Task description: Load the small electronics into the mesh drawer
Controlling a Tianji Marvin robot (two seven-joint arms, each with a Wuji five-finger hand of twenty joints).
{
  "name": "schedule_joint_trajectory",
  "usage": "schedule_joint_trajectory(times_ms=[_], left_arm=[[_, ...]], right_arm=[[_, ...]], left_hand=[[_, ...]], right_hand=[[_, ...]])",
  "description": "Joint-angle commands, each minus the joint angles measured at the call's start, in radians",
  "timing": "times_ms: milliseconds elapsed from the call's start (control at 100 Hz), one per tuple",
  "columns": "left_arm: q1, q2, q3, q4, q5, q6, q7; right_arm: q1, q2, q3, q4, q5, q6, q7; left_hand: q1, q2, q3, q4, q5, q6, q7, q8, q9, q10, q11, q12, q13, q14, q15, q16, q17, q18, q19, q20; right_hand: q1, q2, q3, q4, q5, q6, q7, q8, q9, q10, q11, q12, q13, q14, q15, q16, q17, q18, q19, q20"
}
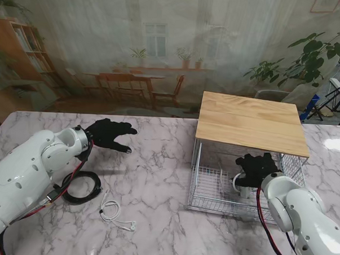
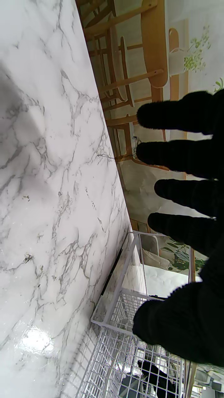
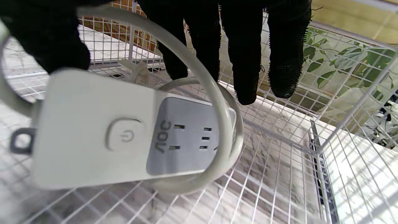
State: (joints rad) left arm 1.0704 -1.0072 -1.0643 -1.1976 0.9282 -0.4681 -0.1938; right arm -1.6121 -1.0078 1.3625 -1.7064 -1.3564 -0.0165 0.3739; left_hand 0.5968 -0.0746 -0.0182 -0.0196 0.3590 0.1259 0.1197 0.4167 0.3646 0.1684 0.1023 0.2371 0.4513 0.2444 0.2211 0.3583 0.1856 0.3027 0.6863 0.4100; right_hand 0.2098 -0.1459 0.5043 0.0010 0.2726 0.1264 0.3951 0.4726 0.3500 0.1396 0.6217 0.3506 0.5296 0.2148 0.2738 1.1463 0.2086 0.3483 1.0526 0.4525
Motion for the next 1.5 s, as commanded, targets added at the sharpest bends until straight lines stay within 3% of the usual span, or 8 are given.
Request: schedule_joint_trajectory(times_ms=[0,150,270,360,590,780,990,1490], left_arm=[[-0.002,0.000,0.007,0.004,0.000,0.001,-0.014],[-0.006,0.000,0.017,0.004,-0.004,0.003,-0.020],[-0.009,0.000,0.020,0.006,-0.004,0.003,-0.020],[-0.008,0.000,0.021,0.004,-0.005,0.005,-0.022],[-0.007,0.001,0.020,0.004,-0.004,0.004,-0.023],[-0.003,0.000,0.015,0.006,-0.004,0.003,-0.017],[0.004,0.001,0.007,0.005,-0.002,0.002,-0.015],[0.007,0.002,0.008,0.007,0.003,0.002,-0.014]], right_arm=[[-0.033,-0.004,0.009,-0.006,-0.011,0.005,-0.004],[-0.084,-0.009,0.041,-0.043,-0.010,0.017,-0.022],[-0.101,-0.009,0.056,-0.059,0.031,0.001,-0.007],[-0.092,-0.008,0.053,-0.057,0.043,-0.008,0.004],[-0.026,-0.008,-0.003,-0.042,0.007,0.038,0.043],[0.043,-0.008,-0.062,-0.048,-0.038,0.077,0.141],[0.094,-0.017,-0.132,-0.033,-0.058,0.207,0.163],[-0.038,-0.016,-0.007,-0.138,0.069,0.134,0.129]], left_hand=[[0.019,0.037,-0.013,0.005,0.006,0.012,0.004,-0.001,0.017,-0.005,0.013,0.006,0.013,-0.006,-0.014,0.009,-0.013,0.013,0.004,0.015],[0.021,0.039,-0.012,0.005,0.006,0.012,0.004,-0.001,0.019,-0.007,0.014,0.006,0.015,-0.007,-0.013,0.009,-0.012,0.012,0.005,0.015],[0.022,0.039,-0.013,0.006,0.007,0.012,0.005,-0.001,0.020,-0.006,0.015,0.006,0.016,-0.007,-0.013,0.009,-0.012,0.011,0.006,0.015],[0.023,0.039,-0.012,0.006,0.006,0.012,0.004,-0.001,0.019,-0.006,0.015,0.006,0.015,-0.006,-0.013,0.009,-0.012,0.012,0.006,0.015],[0.025,0.041,-0.012,0.006,0.006,0.013,0.004,-0.001,0.020,-0.006,0.016,0.006,0.016,-0.007,-0.013,0.010,-0.013,0.013,0.006,0.014],[0.027,0.043,-0.012,0.006,0.006,0.013,0.004,-0.001,0.019,-0.006,0.016,0.006,0.019,-0.006,-0.012,0.010,-0.011,0.013,0.007,0.015],[0.029,0.046,-0.012,0.006,0.007,0.012,0.005,-0.001,0.023,-0.007,0.017,0.007,0.024,-0.007,-0.010,0.011,-0.012,0.013,0.007,0.015],[0.037,0.050,-0.011,0.007,0.007,0.011,0.005,-0.001,0.024,-0.007,0.018,0.007,0.014,-0.011,-0.015,0.010,-0.017,0.004,0.006,0.013]], right_hand=[[0.012,0.027,-0.009,-0.015,-0.010,0.026,-0.013,-0.021,-0.005,0.011,-0.010,-0.007,-0.008,0.027,-0.039,0.000,-0.005,0.007,0.000,-0.009],[0.111,-0.033,0.035,0.010,0.006,0.027,-0.004,-0.019,0.002,0.013,-0.009,-0.015,-0.007,0.026,-0.039,0.001,-0.004,0.007,0.002,-0.011],[0.050,-0.231,0.443,0.292,-0.027,0.035,0.018,0.003,-0.018,0.011,-0.019,-0.035,-0.020,0.019,-0.044,-0.003,-0.017,0.022,-0.007,-0.020],[-0.034,-0.268,0.618,0.337,-0.046,0.043,0.002,0.007,-0.038,0.012,-0.032,-0.040,-0.031,0.019,-0.047,-0.006,-0.025,0.031,-0.016,-0.021],[-0.056,-0.087,0.221,0.102,-0.010,0.039,-0.017,0.050,-0.013,0.020,-0.001,-0.003,0.009,0.027,-0.033,0.004,-0.009,0.041,0.027,0.028],[-0.008,-0.166,0.352,0.246,0.030,0.031,0.027,0.099,0.032,0.023,0.030,0.038,0.073,0.030,-0.013,0.022,0.045,0.030,0.089,0.061],[0.079,0.102,-0.022,0.025,0.088,0.054,0.034,0.081,0.078,0.061,0.034,0.039,0.105,0.066,-0.001,0.045,0.071,0.020,0.132,0.049],[0.020,0.011,0.020,0.021,0.031,0.014,-0.031,0.043,0.012,0.022,-0.022,-0.007,0.001,0.044,-0.042,0.016,-0.018,0.016,0.039,0.004]])
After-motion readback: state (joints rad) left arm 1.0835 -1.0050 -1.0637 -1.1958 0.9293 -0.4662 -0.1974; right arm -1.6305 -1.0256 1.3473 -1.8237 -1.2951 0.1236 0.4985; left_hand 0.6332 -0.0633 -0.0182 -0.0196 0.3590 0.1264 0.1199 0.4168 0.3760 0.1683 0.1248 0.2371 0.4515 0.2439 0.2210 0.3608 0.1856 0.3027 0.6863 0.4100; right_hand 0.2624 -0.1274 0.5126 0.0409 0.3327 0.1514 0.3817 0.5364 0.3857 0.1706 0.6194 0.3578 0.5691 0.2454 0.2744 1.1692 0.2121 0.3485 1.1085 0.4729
